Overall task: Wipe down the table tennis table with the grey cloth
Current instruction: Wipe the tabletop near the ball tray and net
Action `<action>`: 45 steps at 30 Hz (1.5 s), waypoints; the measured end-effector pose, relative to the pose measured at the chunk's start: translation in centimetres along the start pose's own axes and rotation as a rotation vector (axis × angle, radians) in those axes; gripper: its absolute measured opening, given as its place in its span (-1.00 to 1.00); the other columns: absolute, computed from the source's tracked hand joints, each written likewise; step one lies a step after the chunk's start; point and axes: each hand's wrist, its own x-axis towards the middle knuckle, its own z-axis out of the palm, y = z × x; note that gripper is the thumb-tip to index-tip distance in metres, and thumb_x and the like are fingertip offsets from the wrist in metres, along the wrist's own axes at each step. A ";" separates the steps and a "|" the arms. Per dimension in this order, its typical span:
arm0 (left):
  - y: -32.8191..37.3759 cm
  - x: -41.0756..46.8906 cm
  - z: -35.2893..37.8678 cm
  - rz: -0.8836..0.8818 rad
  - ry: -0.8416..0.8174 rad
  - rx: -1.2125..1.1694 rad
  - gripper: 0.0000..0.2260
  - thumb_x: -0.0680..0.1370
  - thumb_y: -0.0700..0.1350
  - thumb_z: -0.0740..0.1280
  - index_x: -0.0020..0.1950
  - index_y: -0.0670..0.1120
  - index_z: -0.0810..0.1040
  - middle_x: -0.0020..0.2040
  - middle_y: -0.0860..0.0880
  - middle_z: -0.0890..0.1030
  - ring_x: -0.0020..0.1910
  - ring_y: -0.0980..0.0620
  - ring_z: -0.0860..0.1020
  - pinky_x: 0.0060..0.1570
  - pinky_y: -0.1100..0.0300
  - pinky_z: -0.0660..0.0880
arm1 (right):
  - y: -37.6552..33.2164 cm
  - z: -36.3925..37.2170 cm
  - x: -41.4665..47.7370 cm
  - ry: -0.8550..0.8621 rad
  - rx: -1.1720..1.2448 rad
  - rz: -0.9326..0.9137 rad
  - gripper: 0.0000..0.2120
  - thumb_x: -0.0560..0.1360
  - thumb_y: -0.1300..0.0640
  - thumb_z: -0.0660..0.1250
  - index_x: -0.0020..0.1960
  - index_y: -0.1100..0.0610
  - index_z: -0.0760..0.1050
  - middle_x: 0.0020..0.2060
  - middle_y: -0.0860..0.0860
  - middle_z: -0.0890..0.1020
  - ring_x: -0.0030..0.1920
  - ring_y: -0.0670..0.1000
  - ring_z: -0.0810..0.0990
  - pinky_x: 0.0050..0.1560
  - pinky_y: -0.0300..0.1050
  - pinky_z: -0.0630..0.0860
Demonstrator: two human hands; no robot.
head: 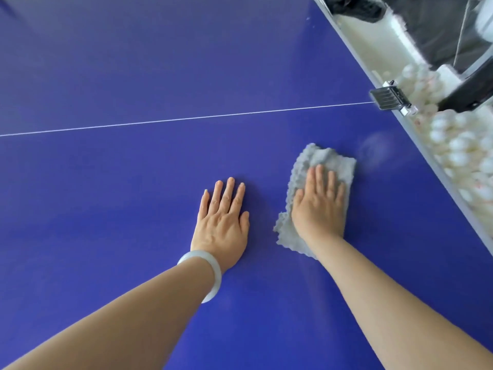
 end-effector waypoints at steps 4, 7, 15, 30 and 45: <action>-0.1 1.0 -0.2 -0.025 0.005 -0.006 -0.41 0.58 0.13 -0.27 0.63 0.06 -0.13 0.63 0.05 -0.15 0.60 0.03 -0.21 0.55 0.04 -0.26 | -1.6 -0.1 1.5 -0.090 0.006 -0.596 -0.42 0.64 -0.07 -0.16 0.63 0.09 0.01 0.61 0.00 0.04 0.61 0.05 -0.05 0.59 0.09 -0.10; -0.1 1.3 0.0 -0.034 0.014 -0.006 -0.42 0.58 0.12 -0.25 0.63 0.07 -0.13 0.63 0.06 -0.15 0.60 0.05 -0.21 0.55 0.04 -0.26 | 5.0 -0.7 8.1 -0.026 -0.004 -0.436 -0.45 0.65 -0.03 -0.10 0.61 0.11 0.12 0.60 0.05 0.14 0.60 0.08 0.06 0.58 0.09 -0.04; 0.1 1.9 -0.1 -0.049 0.029 -0.006 -0.42 0.59 0.12 -0.23 0.63 0.05 -0.14 0.62 0.06 -0.16 0.59 0.07 -0.24 0.56 0.02 -0.23 | 5.3 -1.0 11.8 -0.030 0.005 0.084 -0.43 0.67 -0.02 -0.11 0.63 0.14 -0.07 0.62 0.06 -0.02 0.61 0.13 -0.07 0.58 0.15 -0.15; -0.2 3.0 -0.1 -0.073 0.014 0.018 -0.43 0.61 0.14 -0.21 0.63 0.07 -0.13 0.62 0.09 -0.17 0.58 0.11 -0.24 0.56 0.07 -0.25 | 15.9 -1.9 20.1 0.035 0.047 0.077 -0.31 0.53 -0.10 -0.19 0.56 0.20 0.18 0.56 0.19 0.18 0.54 0.21 0.13 0.54 0.19 0.01; -0.2 2.9 0.1 -0.075 0.025 -0.035 -0.48 0.68 0.06 -0.04 0.64 0.01 -0.01 0.64 0.04 -0.06 0.61 0.04 -0.12 0.56 0.06 -0.21 | 13.5 -1.1 -10.9 -0.051 0.019 -0.555 -0.47 0.70 -0.07 -0.07 0.62 0.09 0.07 0.61 0.00 0.06 0.61 0.00 -0.05 0.58 0.11 0.03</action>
